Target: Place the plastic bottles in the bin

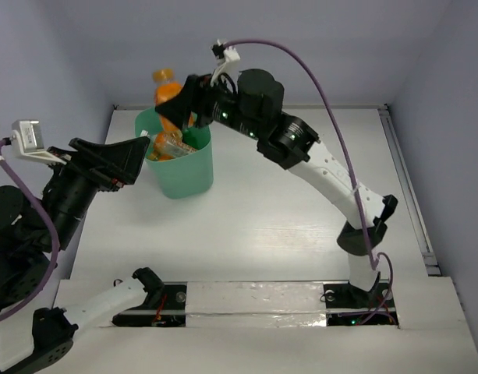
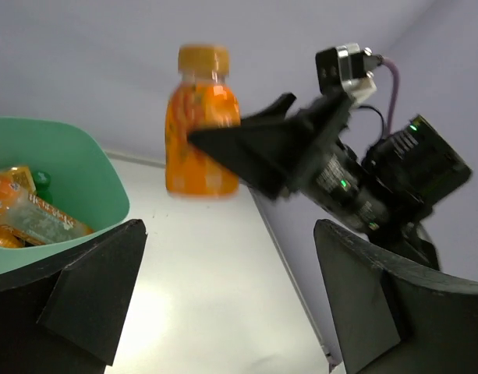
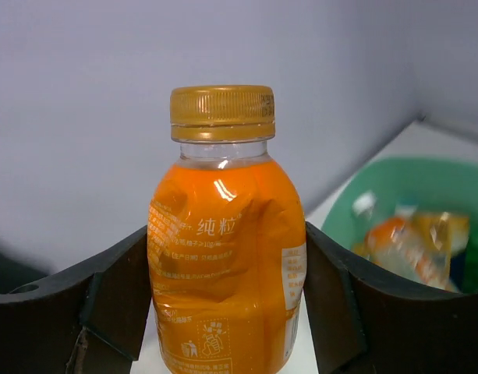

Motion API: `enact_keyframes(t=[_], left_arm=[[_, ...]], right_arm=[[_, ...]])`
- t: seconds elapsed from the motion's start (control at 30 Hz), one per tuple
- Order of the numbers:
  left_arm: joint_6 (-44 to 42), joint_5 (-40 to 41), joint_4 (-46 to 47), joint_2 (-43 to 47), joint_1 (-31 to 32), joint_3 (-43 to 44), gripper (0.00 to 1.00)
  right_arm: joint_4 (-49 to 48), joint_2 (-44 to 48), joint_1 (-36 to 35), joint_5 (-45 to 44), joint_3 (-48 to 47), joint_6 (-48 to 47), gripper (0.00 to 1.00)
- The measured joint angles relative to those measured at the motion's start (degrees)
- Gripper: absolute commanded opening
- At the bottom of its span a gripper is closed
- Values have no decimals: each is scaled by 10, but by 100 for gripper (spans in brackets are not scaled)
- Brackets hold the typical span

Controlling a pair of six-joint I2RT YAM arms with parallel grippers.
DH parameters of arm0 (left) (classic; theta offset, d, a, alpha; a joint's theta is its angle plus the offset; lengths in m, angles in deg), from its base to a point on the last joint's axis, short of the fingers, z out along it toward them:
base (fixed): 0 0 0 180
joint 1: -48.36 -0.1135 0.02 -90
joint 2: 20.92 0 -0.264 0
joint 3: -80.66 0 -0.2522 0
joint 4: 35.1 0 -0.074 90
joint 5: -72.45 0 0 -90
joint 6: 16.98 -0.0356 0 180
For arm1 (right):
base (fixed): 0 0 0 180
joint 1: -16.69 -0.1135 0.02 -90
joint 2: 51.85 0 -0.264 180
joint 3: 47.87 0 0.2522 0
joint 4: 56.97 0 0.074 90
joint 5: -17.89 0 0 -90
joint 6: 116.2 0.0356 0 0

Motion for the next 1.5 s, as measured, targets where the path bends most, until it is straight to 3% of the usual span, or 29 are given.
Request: enact_keyframes(t=[0.17,0.2,0.3,0.4,0.63,0.67,0.73,0.77,0.8,0.83,0.87,1.03,1.07,1.13,1.2,1.23,1.37,1.5], left_arm=[[-8,2,5,13,0,-4,97],[-10,2,4,14,0,-6,99],[-15,1,3,14,0,-12,99],[-23,2,-4,14,0,-14,99],[-45,4,-5,14,0,-14,99],[-48,5,-5,14,0,-14,99],[-51,7,-5,13,0,-14,99],[-53,9,-5,13,0,-14,99],[-55,11,-5,13,0,-15,99],[-56,12,-4,12,0,-17,99],[-57,14,-4,11,0,-19,99],[-56,13,-5,-3,0,-46,99],[-54,10,-5,-10,0,-50,99],[-51,1,-4,-28,0,-58,99],[-45,-13,-3,-47,0,-64,99],[-43,-20,0,-57,0,-66,99],[-31,-49,34,-82,0,-73,99],[-18,-66,75,-104,0,-82,99]], right_arm=[[-48,-110,42,-42,-106,63,57],[-53,-129,48,-48,-110,73,68],[-52,-185,62,-62,-111,96,88],[-37,-225,67,-74,-111,107,98],[-38,-173,66,-102,-61,110,97],[-38,-153,66,-106,-52,108,95],[-55,-96,66,-114,-7,100,68],[-65,-54,66,-119,32,94,53],[-76,-12,66,-124,75,89,19],[-97,36,66,-131,128,82,7],[-110,93,66,-139,186,80,0],[-142,359,66,-191,425,59,0],[-147,415,66,-209,469,56,3],[-130,520,66,-253,547,57,41],[-101,621,66,-303,607,65,91],[-81,666,66,-328,629,70,99],[7,800,66,-416,666,96,100],[86,834,66,-458,664,111,100]])
